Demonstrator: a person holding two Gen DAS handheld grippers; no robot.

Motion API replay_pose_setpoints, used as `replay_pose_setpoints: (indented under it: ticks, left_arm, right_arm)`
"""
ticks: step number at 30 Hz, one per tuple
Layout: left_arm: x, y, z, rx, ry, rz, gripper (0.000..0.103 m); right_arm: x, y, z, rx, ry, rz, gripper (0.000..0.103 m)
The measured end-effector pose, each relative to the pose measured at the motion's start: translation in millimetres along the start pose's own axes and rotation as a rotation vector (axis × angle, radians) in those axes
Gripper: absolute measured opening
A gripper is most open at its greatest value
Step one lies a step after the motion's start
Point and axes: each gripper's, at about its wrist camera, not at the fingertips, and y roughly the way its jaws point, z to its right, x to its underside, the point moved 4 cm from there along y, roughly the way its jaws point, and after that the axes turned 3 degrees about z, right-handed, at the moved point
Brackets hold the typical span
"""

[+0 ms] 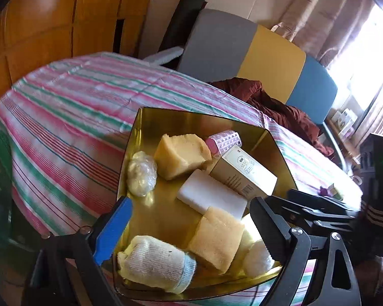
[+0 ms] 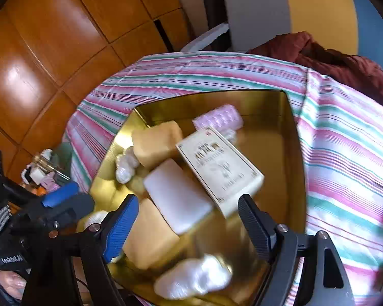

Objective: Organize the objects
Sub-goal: 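Move both open tools from the tray back toward the pile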

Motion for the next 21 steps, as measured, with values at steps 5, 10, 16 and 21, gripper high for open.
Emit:
replay_pose_setpoints:
  ticks: [5,10,16,21]
  left_arm:
    - [4,-9,5,-0.074,0.062,0.049,0.096]
    - [8,-17,15,-0.107,0.120,0.079,0.097]
    - [15,-23,34,-0.109,0.192,0.096,0.097]
    - [21,-24,46,-0.099,0.222,0.088,0.098]
  right_arm:
    - [11,-13,2,0.086,-0.032,0.027,0.084]
    - [21,-23,5,0.125,-0.042,0.043,0.084]
    - [30,-36,12,0.152,-0.037,0.057,0.084]
    - [34,-48,24,0.202,-0.029,0.074,0.084]
